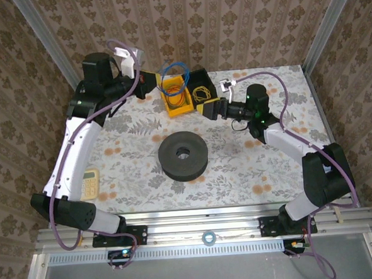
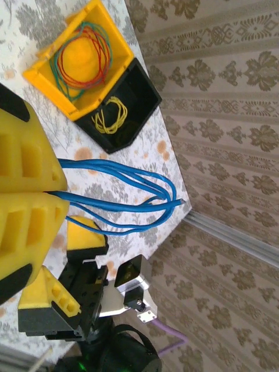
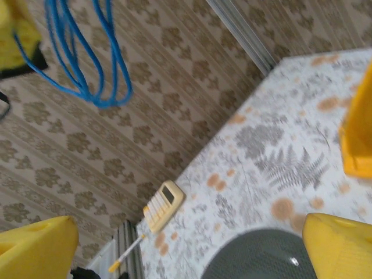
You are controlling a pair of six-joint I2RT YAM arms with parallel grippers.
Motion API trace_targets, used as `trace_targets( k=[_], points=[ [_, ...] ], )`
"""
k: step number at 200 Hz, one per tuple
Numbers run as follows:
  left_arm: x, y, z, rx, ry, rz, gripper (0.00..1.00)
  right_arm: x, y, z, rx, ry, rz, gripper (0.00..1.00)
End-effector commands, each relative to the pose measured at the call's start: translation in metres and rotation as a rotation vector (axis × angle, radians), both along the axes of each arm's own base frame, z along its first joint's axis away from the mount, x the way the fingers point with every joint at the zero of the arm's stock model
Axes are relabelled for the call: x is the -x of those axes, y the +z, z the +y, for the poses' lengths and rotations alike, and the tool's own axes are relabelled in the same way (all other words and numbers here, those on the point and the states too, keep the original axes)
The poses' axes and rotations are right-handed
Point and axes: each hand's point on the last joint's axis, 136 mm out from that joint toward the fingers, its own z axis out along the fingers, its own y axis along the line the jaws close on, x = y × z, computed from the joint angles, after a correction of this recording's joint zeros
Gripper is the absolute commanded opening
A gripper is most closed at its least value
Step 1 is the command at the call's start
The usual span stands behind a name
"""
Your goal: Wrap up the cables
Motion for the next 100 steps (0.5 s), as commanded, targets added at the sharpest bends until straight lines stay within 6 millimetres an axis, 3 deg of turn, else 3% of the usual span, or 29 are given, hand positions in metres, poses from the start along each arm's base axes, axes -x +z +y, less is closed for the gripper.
trace_targets(
  k=[1,44,100],
  points=[
    [0.020,0.031,-0.008,0.119,-0.061,0.010,0.00,0.010,0.057,0.005,-0.089,0.016,-0.156,1.00],
    [0.030,0.042,-0.012,0.195,-0.076,0.061,0.00,0.001,0.087,0.016,-0.131,-0.014,-0.211,0.99],
    [0.037,0.040,-0.014,0.273,-0.088,0.082,0.00,-0.004,0.114,0.031,-0.167,0.031,-0.283,0.82]
  ],
)
